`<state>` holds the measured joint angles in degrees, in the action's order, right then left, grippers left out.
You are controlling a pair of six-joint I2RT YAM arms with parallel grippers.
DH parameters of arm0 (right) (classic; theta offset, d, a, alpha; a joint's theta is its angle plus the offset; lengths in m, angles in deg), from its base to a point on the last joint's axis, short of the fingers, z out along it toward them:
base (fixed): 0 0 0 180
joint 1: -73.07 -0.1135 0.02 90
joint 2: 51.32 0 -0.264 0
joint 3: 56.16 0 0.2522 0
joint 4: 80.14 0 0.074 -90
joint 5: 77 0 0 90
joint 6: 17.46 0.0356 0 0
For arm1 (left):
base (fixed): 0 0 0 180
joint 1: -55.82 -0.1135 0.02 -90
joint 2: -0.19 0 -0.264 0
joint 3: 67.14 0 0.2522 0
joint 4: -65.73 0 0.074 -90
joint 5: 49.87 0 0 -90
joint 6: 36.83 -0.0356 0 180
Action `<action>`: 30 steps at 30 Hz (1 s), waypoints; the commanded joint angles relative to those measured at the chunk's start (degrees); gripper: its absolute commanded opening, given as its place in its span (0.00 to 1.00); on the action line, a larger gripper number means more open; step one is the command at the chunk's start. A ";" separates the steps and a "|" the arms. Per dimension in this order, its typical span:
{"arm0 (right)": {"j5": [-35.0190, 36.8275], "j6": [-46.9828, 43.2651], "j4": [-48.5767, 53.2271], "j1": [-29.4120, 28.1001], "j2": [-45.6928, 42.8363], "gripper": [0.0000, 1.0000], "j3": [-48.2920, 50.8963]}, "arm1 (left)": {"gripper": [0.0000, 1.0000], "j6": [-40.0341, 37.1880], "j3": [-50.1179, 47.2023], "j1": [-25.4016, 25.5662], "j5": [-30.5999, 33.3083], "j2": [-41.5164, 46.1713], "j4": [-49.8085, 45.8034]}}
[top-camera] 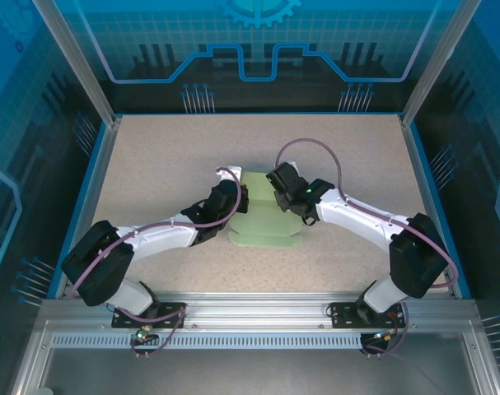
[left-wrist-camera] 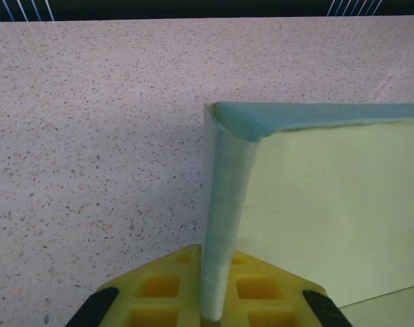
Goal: Fold the paper box
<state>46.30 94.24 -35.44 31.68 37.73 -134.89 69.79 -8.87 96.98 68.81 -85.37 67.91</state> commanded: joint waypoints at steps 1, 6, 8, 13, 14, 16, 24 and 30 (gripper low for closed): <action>8.31 -0.13 7.40 0.42 1.98 0.21 -0.78 | 0.01 -0.26 0.89 0.32 0.29 0.71 0.34; 4.15 -0.34 7.52 1.44 2.58 0.24 -1.87 | 0.01 -0.42 1.10 0.25 0.40 0.44 0.23; 0.06 -0.14 5.67 2.08 1.67 0.26 -1.21 | 0.01 -0.45 1.09 0.31 0.45 0.53 0.14; -8.61 1.49 2.25 3.98 -0.52 0.31 0.82 | 0.01 -0.51 0.89 0.36 0.56 0.72 0.16; -9.59 1.72 1.96 4.21 -0.68 0.31 1.19 | 0.01 -0.54 0.85 0.36 0.55 0.63 0.23; -11.13 2.23 1.60 4.47 -0.98 0.32 1.87 | 0.01 -0.49 0.84 0.31 0.49 0.66 0.31; -15.27 4.15 -0.79 4.85 -1.87 0.35 4.49 | 0.01 -0.43 0.84 0.37 0.32 0.34 0.63; -10.33 3.10 0.97 4.74 -0.96 0.24 3.25 | 0.02 -0.32 0.73 0.30 0.26 0.53 0.58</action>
<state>32.42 97.65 -37.49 35.64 37.12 -131.24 69.33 -8.87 97.31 68.73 -85.37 67.23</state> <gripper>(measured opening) 0.252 0.091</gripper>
